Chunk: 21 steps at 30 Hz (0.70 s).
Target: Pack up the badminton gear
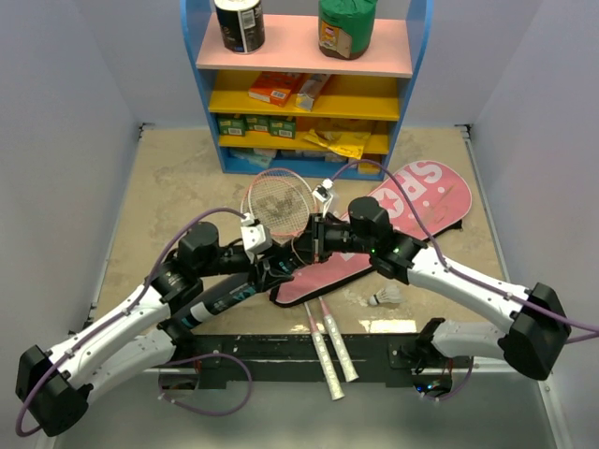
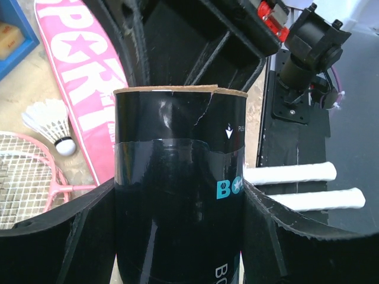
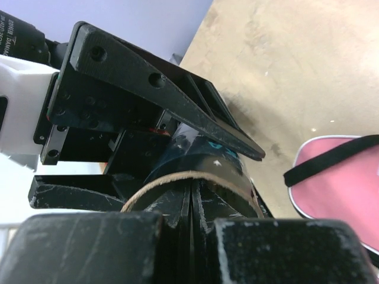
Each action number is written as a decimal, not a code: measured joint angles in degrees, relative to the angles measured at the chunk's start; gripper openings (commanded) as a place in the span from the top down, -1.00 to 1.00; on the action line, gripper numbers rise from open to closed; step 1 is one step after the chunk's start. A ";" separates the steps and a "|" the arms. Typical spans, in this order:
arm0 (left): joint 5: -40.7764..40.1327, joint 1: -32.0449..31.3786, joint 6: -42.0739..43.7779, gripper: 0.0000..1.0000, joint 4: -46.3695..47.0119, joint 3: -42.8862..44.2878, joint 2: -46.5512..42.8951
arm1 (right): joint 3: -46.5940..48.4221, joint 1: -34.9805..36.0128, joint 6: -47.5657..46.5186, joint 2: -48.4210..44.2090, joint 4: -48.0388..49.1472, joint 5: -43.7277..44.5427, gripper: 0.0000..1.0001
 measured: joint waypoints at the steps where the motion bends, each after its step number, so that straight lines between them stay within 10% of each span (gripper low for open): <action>1: 0.00 0.02 -0.15 1.00 -0.35 -0.20 -0.37 | 0.00 0.04 0.33 0.68 0.72 -0.83 1.00; 5: 0.26 0.00 -0.85 1.00 -1.07 -0.81 -1.75 | 0.04 0.31 1.01 2.99 3.58 -4.61 0.93; 13: 1.01 0.15 -1.22 1.00 -2.27 -0.96 -2.45 | 3.19 -0.26 -3.28 0.94 -5.31 -3.76 0.00; 21: 1.44 0.09 -2.67 1.00 0.61 -0.94 -2.54 | 9.42 -0.33 -8.41 -3.37 -19.37 3.98 -0.07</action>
